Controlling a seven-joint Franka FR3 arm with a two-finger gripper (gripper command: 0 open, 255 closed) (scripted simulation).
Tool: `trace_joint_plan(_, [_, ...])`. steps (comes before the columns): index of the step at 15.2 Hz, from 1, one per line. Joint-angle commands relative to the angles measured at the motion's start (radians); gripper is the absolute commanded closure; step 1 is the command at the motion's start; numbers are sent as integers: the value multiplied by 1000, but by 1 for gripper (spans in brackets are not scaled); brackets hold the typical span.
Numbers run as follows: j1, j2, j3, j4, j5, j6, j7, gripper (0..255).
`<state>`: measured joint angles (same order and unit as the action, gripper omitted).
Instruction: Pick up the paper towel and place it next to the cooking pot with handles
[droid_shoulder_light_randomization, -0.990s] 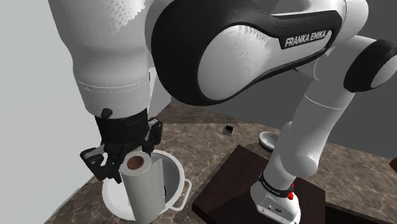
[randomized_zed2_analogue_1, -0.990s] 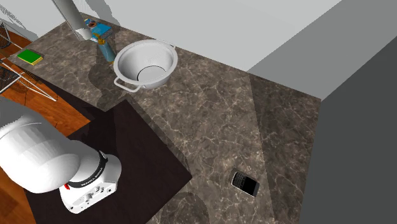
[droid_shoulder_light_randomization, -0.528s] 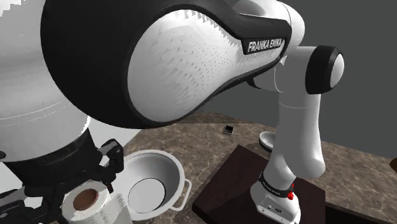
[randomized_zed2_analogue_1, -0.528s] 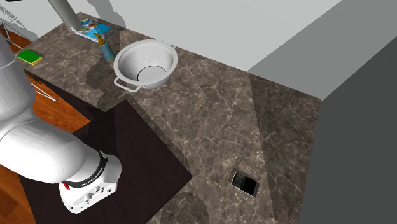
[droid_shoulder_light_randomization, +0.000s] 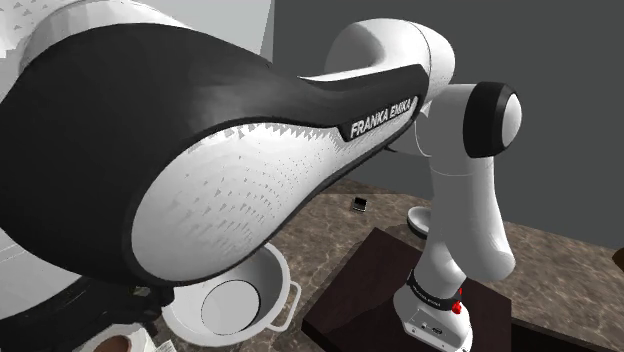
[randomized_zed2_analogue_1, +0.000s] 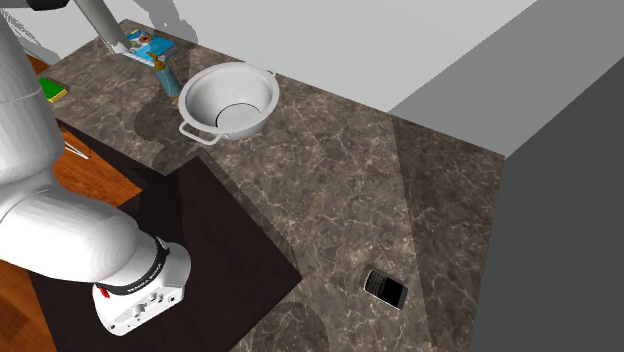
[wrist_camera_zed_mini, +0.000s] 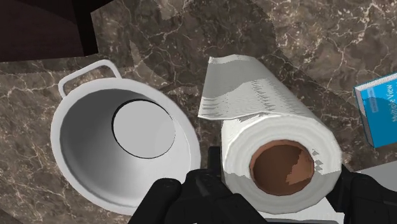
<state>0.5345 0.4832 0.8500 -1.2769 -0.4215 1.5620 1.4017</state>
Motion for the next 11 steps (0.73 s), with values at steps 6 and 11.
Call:
trace_joint_plan(6, [-31,-6,0,-112,1,100,14,255])
trace_joint_plan(11, [-45,-3,-3,-178,-4,165,25,255])
